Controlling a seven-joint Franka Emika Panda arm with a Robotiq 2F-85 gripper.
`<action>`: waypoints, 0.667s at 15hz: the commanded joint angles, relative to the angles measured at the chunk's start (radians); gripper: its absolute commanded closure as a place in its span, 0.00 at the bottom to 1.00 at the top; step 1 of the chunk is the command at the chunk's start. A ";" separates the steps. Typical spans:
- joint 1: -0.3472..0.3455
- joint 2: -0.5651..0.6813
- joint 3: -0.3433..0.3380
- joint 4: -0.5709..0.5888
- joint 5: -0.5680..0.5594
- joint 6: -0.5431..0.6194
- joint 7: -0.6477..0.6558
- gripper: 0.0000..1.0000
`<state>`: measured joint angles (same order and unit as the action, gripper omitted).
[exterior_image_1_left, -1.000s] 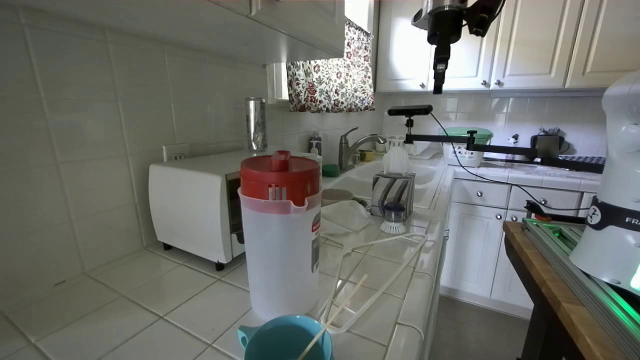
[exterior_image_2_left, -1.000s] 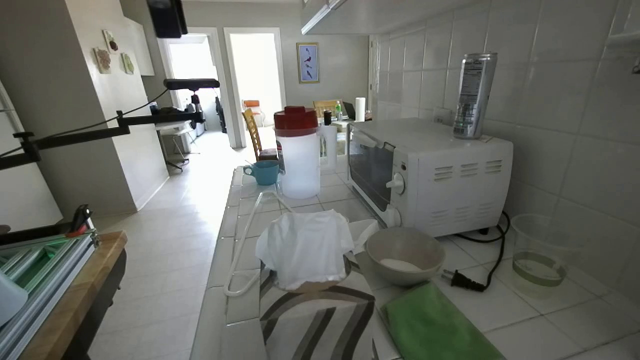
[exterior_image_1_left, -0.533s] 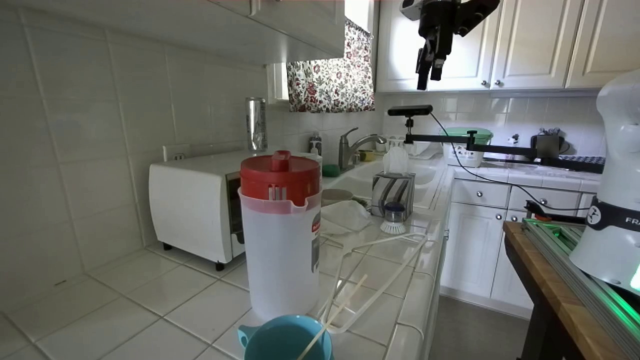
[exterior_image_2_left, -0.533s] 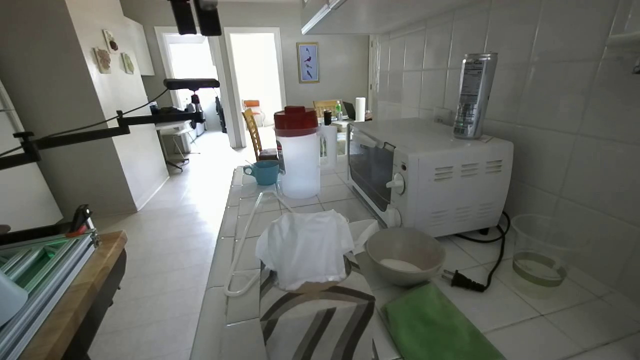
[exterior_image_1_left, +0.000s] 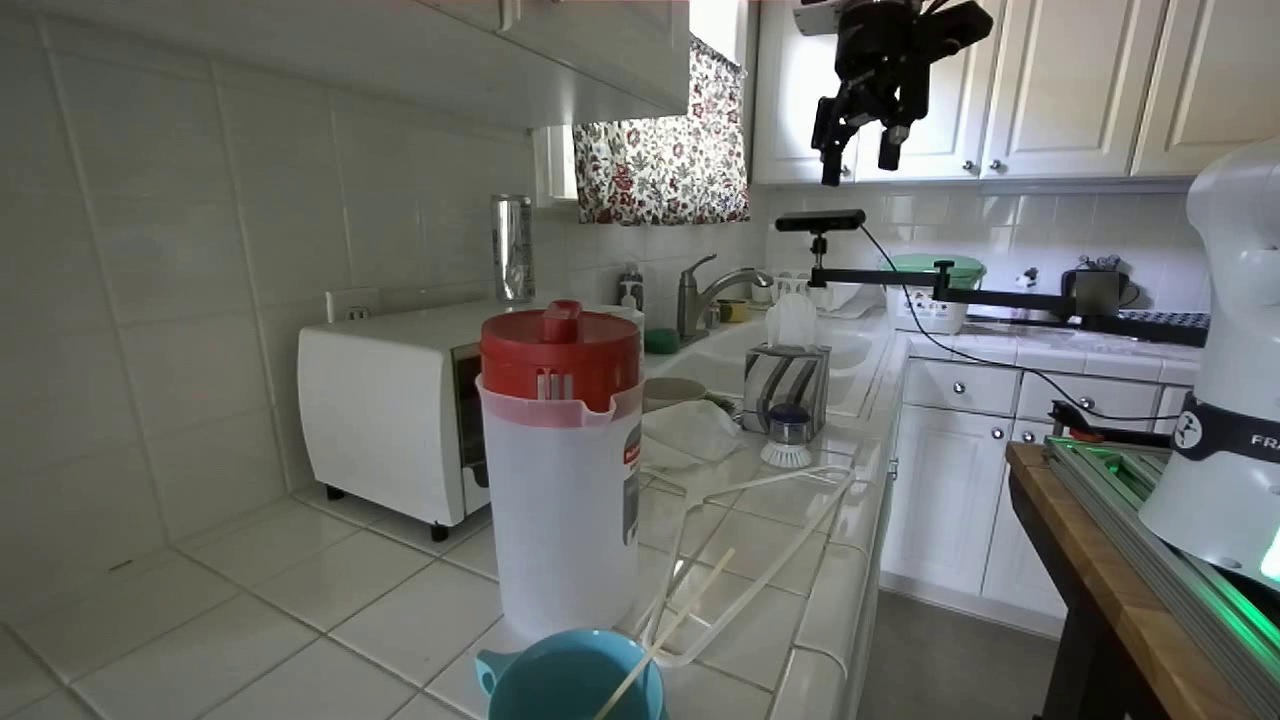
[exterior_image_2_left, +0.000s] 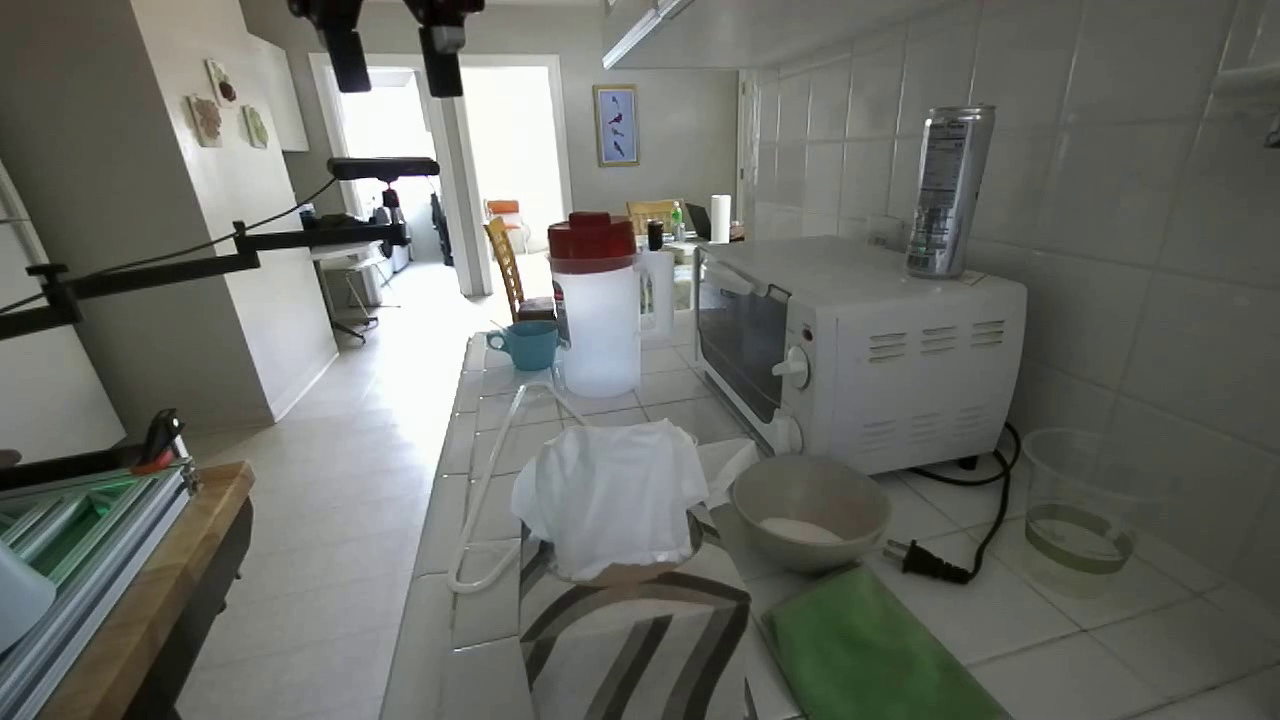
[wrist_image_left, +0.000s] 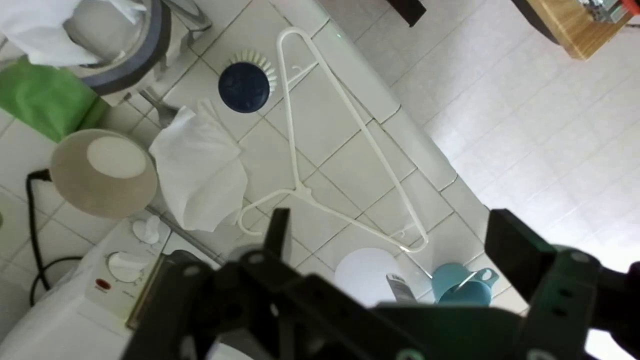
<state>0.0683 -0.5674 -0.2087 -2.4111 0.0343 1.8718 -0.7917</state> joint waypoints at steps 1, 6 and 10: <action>0.013 -0.033 -0.006 -0.057 -0.023 0.061 -0.167 0.00; -0.002 -0.004 0.011 -0.069 0.002 0.085 -0.178 0.00; -0.003 -0.004 0.013 -0.066 0.001 0.085 -0.177 0.00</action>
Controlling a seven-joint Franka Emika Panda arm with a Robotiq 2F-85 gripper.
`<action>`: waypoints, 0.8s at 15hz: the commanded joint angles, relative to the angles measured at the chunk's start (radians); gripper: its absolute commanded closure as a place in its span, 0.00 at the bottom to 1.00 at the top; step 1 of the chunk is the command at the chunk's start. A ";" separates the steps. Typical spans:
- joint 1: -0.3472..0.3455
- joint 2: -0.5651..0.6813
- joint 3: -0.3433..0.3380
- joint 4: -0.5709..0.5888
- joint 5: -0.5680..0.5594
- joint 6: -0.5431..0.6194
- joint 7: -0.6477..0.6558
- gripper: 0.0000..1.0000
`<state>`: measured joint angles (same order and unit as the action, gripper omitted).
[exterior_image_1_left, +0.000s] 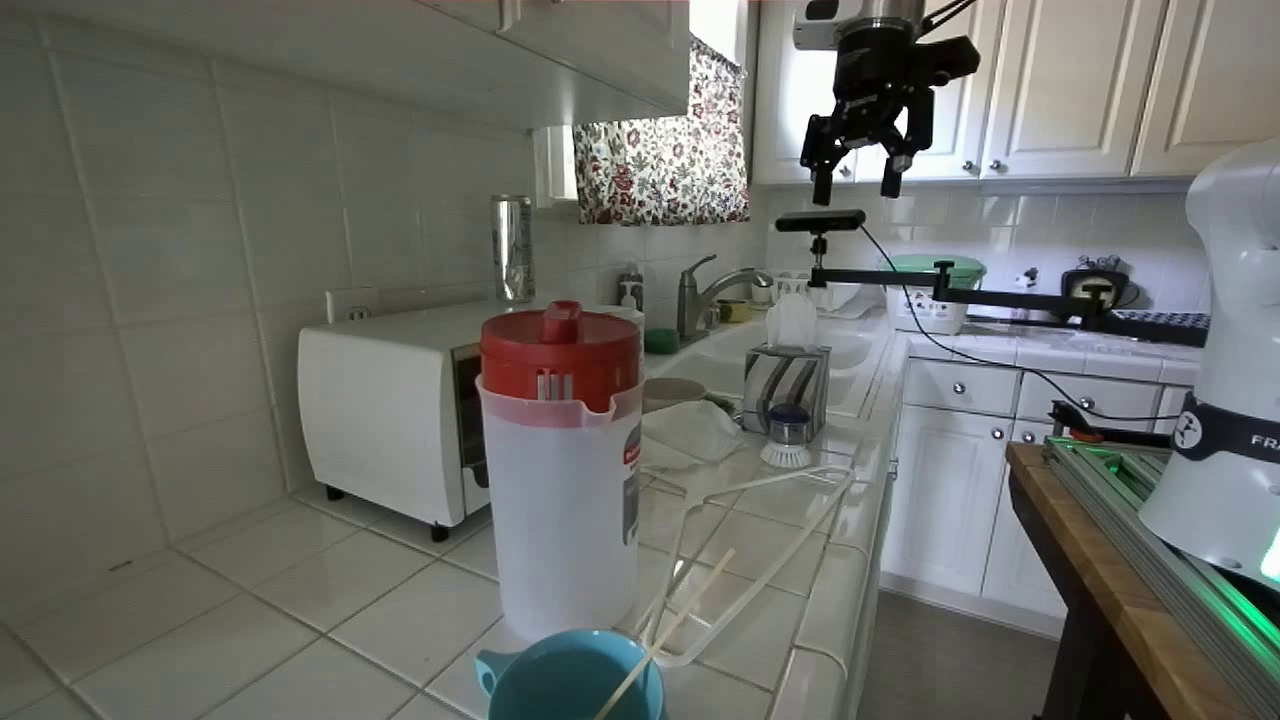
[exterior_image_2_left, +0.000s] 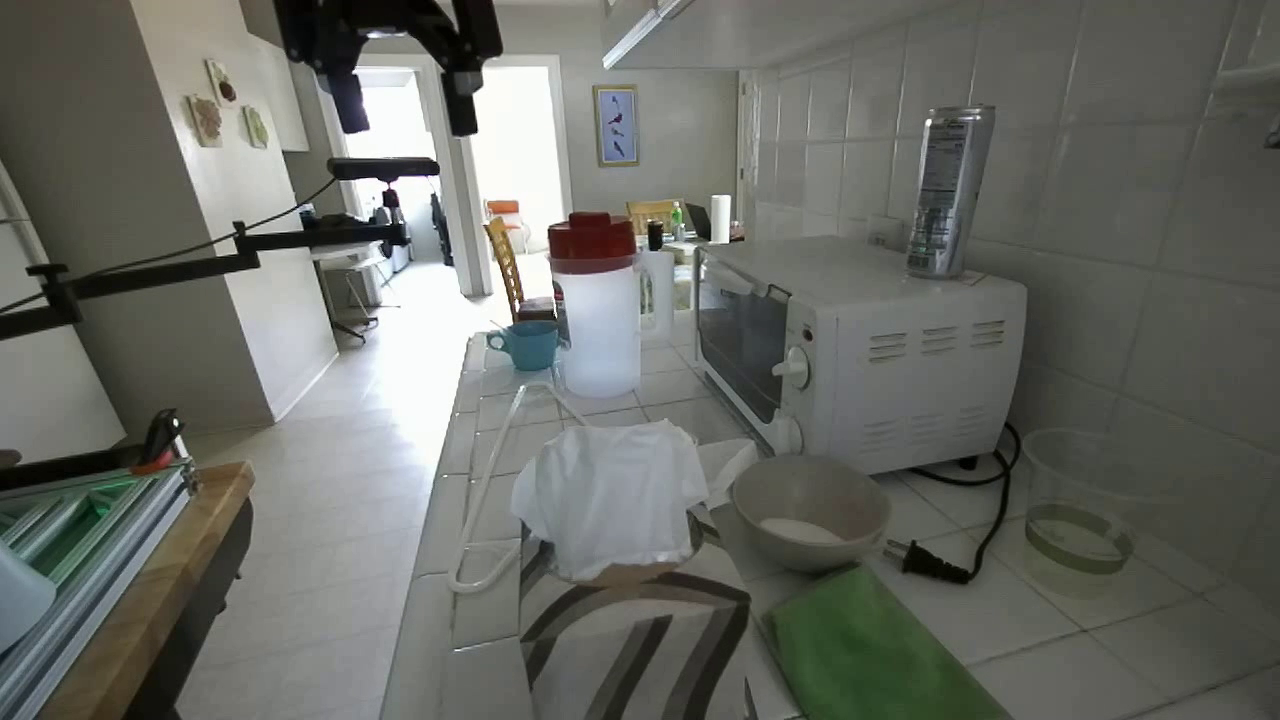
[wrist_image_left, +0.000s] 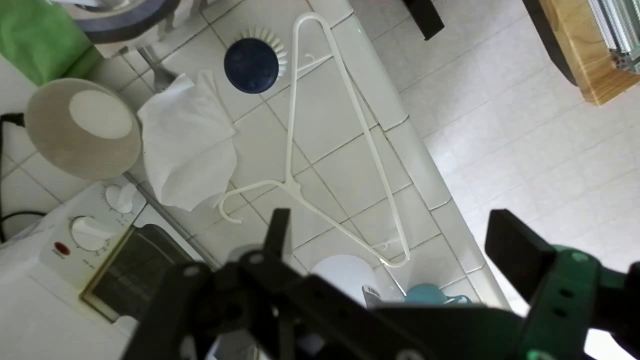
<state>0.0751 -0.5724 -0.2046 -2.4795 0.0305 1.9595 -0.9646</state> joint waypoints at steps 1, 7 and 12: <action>-0.005 -0.002 0.003 -0.007 0.003 0.006 -0.027 0.00; 0.042 -0.021 -0.021 -0.151 0.026 0.284 -0.261 0.00; 0.066 -0.001 -0.038 -0.175 0.118 0.381 -0.261 0.00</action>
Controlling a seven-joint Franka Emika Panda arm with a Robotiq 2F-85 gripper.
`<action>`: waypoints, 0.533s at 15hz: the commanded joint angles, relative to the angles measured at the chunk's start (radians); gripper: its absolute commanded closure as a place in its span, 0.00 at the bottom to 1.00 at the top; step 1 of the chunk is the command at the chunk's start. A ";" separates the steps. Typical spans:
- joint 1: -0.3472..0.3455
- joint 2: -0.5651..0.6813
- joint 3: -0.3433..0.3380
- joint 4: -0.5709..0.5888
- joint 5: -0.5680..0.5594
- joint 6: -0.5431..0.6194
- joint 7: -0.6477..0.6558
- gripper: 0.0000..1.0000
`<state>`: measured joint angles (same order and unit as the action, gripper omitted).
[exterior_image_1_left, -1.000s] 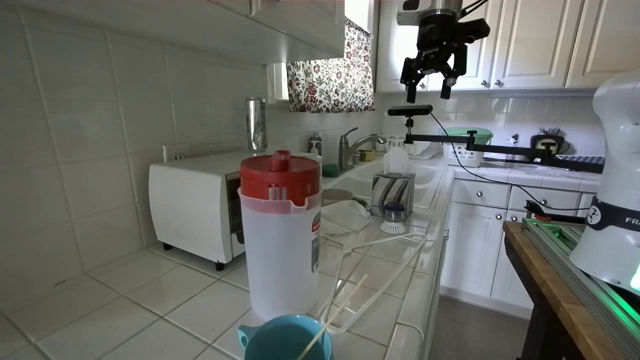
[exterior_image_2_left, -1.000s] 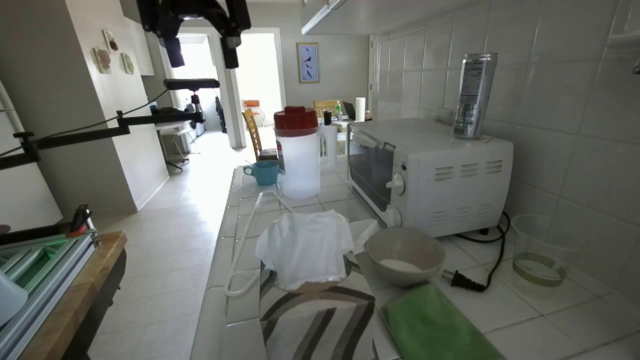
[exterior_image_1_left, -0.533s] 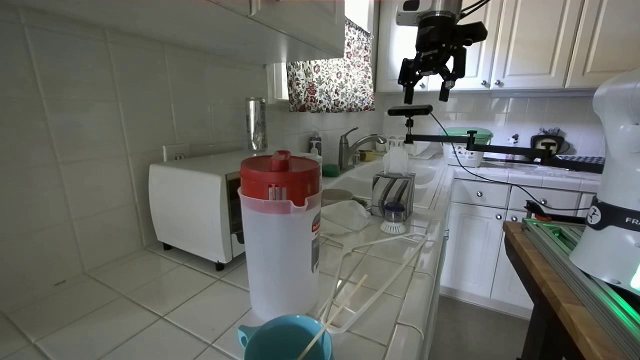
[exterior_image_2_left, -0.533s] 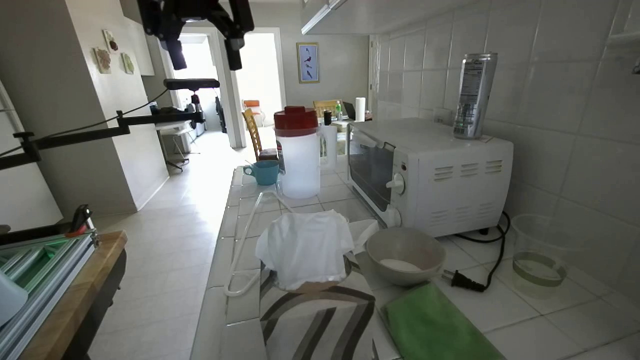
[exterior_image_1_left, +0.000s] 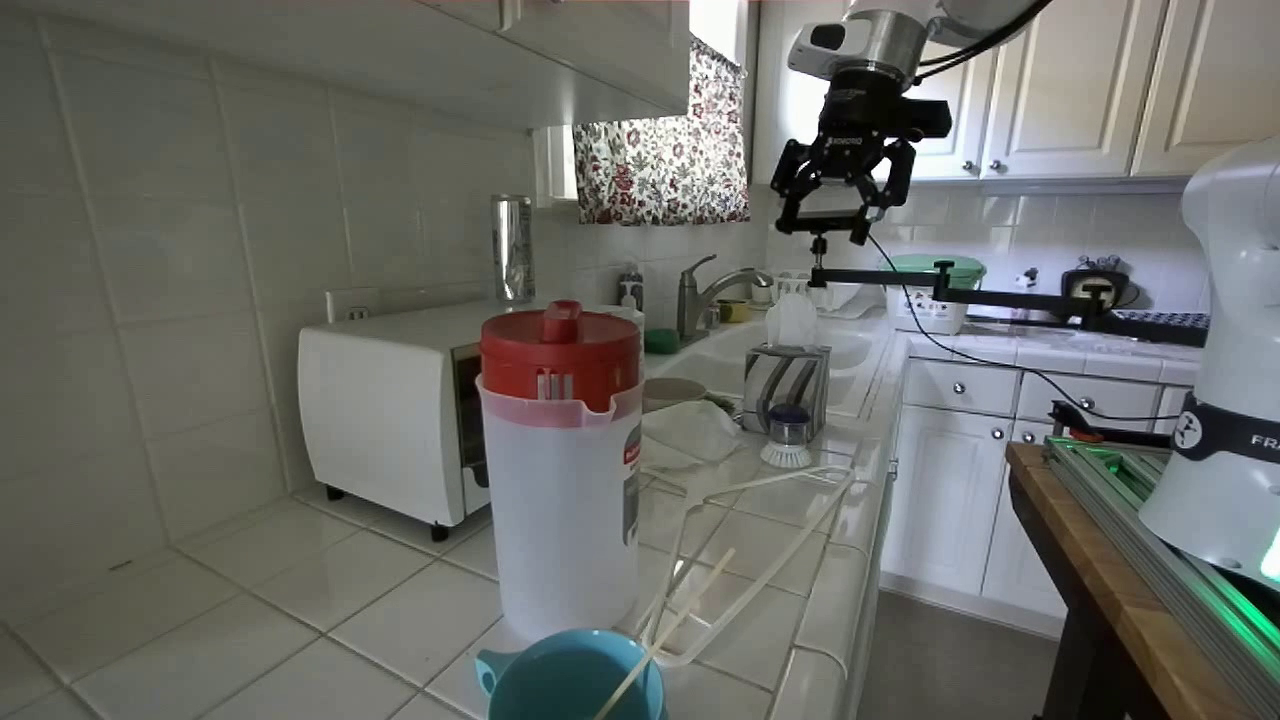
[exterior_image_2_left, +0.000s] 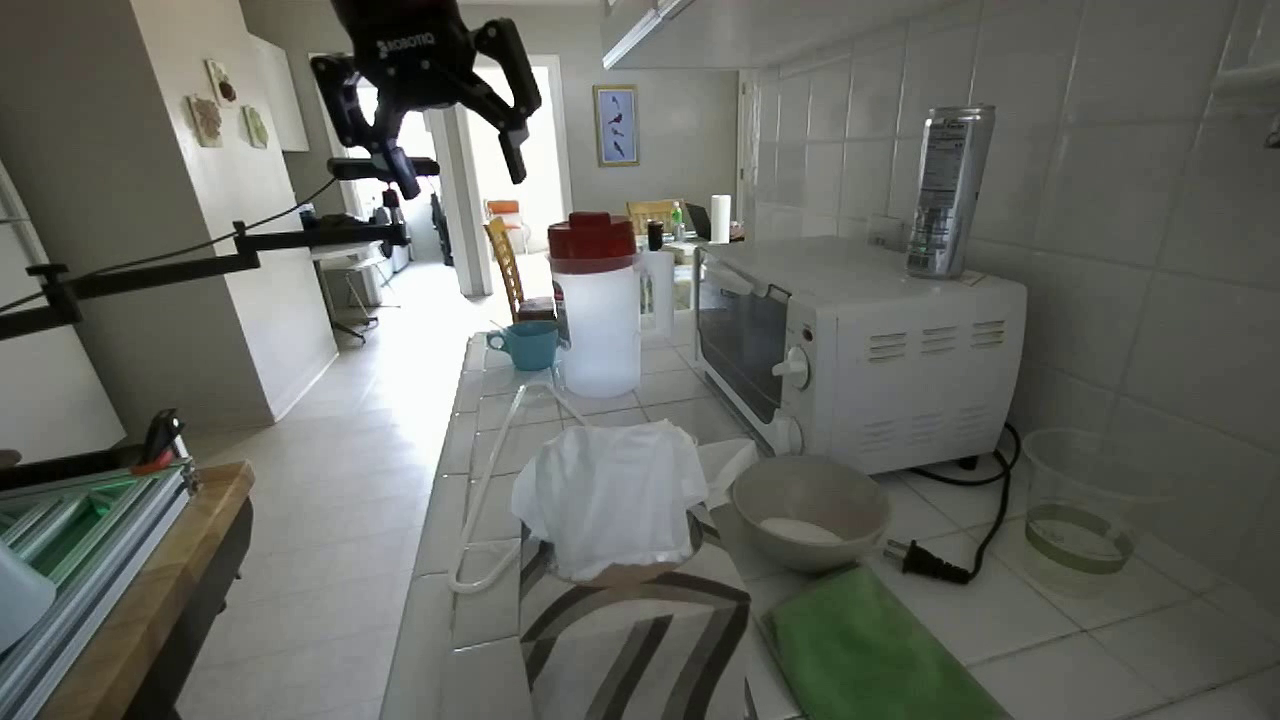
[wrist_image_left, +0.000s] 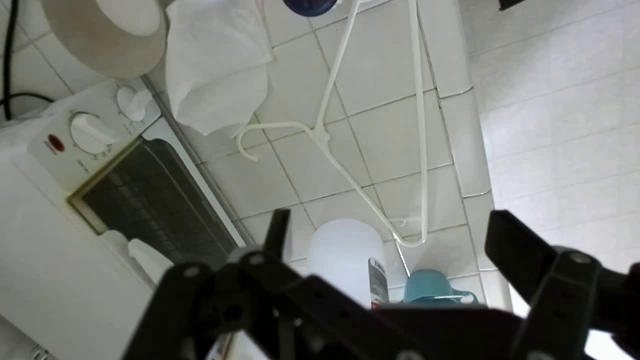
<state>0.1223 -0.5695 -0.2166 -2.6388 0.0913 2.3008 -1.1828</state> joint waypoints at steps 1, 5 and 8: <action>0.022 -0.001 -0.034 -0.016 0.076 0.041 -0.041 0.00; 0.004 0.015 -0.040 -0.018 0.076 0.023 -0.041 0.00; -0.006 0.019 -0.024 -0.011 0.067 0.011 -0.006 0.00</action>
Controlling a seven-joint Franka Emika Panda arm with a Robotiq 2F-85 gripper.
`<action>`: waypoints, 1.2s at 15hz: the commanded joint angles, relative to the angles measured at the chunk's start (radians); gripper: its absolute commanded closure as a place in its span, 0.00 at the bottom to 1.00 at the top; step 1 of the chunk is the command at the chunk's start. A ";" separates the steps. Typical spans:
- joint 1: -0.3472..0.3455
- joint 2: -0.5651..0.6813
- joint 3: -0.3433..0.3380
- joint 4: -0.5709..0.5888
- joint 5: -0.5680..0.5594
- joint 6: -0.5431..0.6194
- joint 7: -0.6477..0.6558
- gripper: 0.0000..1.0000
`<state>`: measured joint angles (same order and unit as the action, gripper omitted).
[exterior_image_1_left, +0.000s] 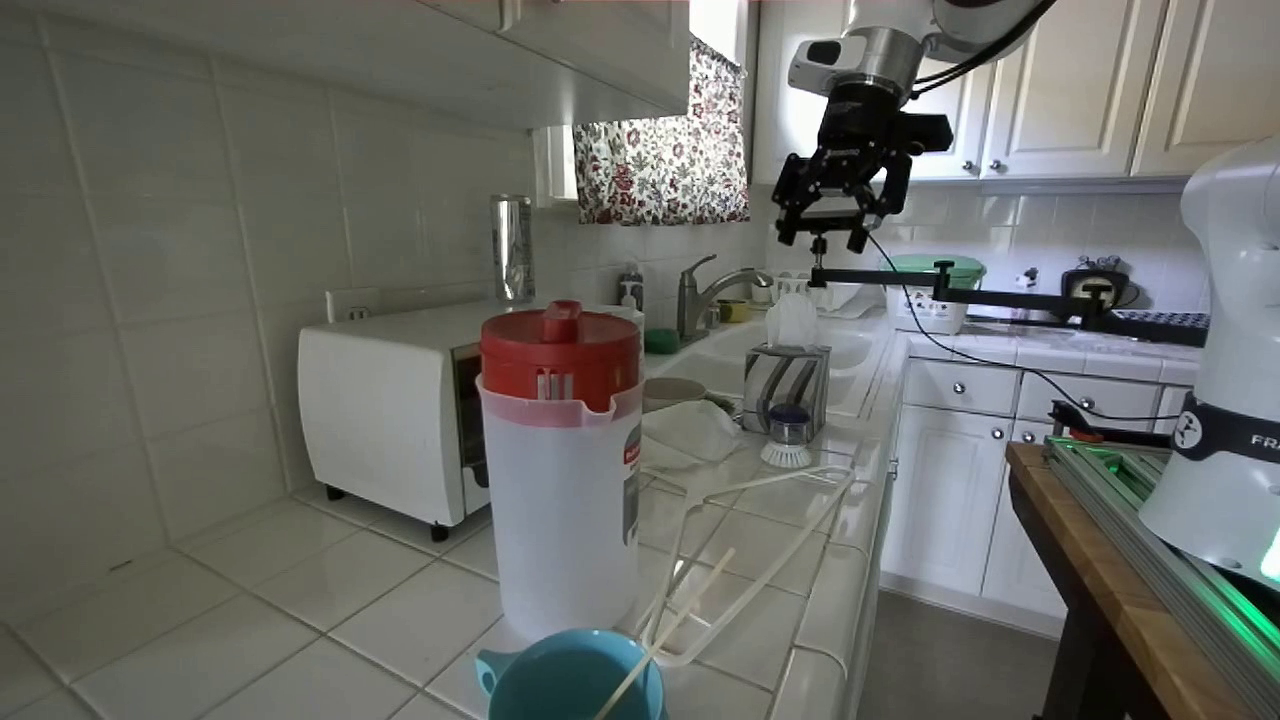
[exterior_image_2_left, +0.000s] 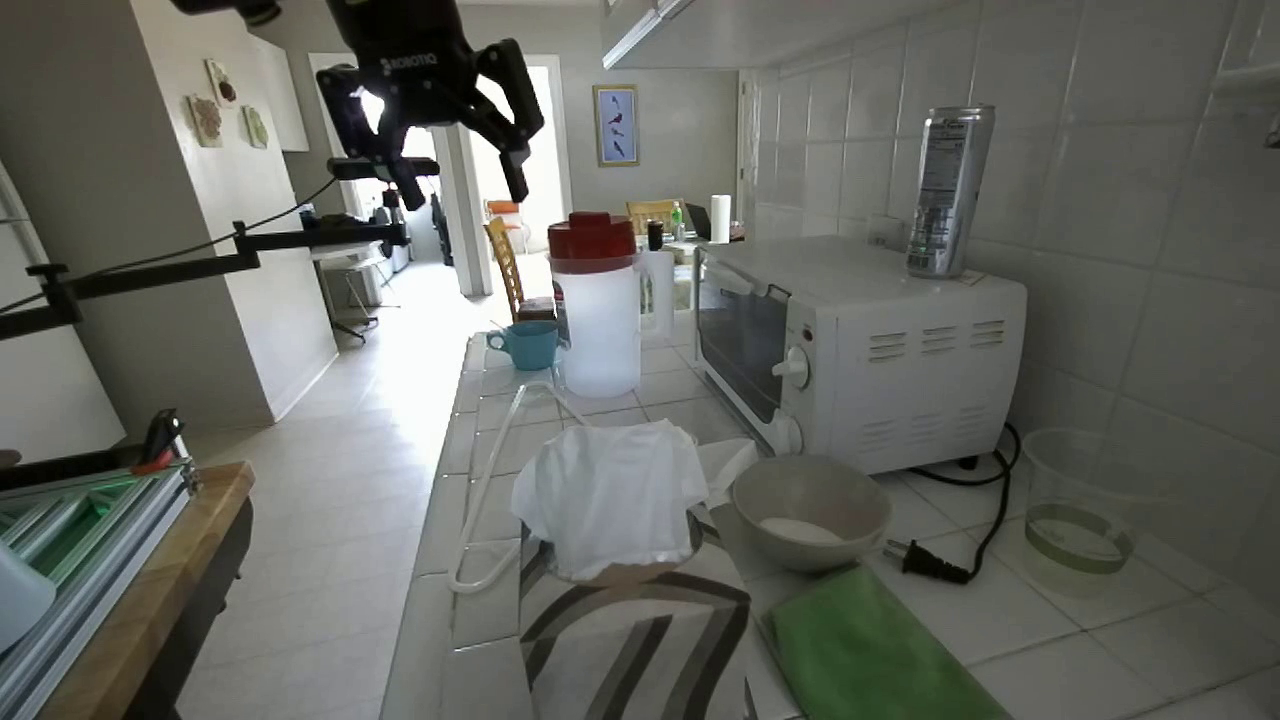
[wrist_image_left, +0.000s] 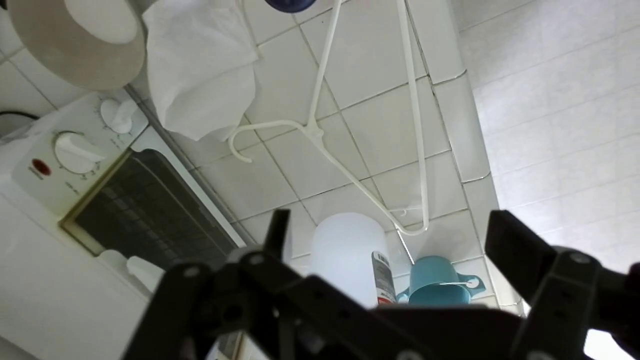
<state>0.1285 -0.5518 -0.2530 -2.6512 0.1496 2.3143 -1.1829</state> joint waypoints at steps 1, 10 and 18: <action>-0.012 0.002 0.012 0.001 0.009 -0.003 -0.006 0.00; 0.028 0.102 -0.010 -0.101 0.047 0.133 -0.086 0.00; 0.019 0.226 0.025 -0.099 0.036 0.271 -0.052 0.00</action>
<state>0.1672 -0.3259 -0.2494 -2.7506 0.1747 2.5894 -1.2278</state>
